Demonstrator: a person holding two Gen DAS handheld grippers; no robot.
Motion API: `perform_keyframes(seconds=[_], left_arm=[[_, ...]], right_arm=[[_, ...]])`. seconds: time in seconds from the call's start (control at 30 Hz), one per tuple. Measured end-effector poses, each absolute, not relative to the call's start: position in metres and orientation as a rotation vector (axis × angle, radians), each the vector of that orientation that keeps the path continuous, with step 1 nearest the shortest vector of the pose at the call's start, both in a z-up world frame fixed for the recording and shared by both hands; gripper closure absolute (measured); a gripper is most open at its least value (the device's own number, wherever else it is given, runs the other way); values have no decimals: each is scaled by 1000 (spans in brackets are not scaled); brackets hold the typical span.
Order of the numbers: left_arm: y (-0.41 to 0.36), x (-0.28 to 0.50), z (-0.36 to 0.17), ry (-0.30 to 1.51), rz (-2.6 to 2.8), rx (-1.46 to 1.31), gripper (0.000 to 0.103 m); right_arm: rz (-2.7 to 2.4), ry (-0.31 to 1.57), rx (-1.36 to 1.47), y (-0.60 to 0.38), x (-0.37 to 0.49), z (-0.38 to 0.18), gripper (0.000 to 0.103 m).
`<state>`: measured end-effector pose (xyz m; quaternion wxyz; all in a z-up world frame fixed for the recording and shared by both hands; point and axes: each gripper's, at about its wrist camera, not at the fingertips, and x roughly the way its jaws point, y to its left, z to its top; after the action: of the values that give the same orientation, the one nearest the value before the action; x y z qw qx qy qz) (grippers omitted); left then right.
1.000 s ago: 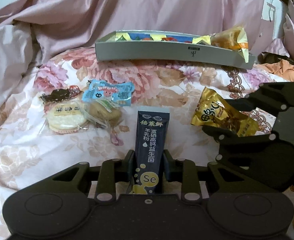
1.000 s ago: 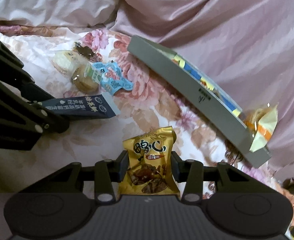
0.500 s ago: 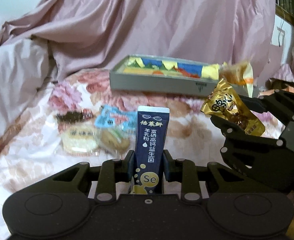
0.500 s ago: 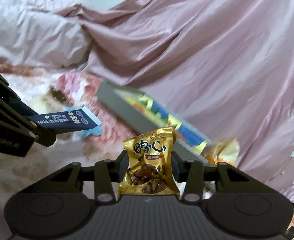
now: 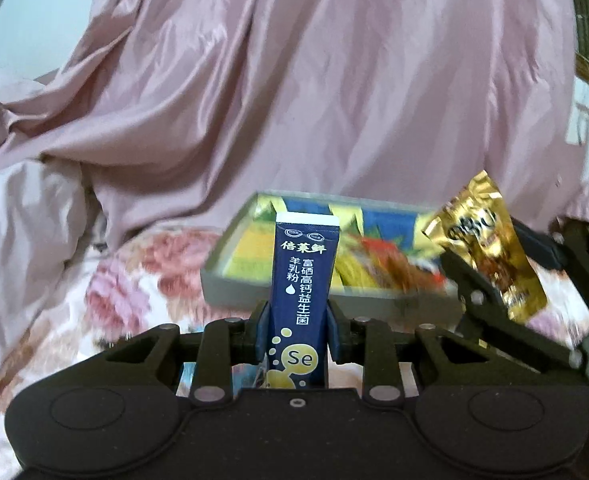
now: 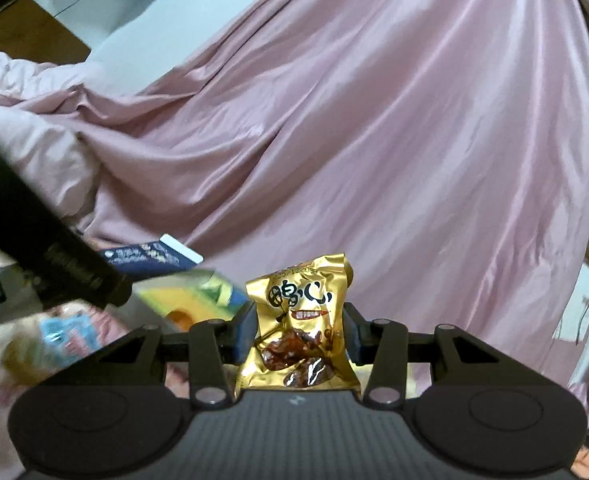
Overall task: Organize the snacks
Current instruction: 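Lift the blue stick and gold packet and carry both toward the grey tray, then open the left tool over the tray while the right tool releases the gold packet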
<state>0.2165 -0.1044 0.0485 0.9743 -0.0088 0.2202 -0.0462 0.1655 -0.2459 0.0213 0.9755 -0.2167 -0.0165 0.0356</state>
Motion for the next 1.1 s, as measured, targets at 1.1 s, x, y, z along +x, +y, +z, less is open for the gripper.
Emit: perform_keyframes(seconds=[1.1], left_arm=[[-169,379,20,519,28,29,71]], right_arm=[[67,-27,-344,-256,268,-17,52]])
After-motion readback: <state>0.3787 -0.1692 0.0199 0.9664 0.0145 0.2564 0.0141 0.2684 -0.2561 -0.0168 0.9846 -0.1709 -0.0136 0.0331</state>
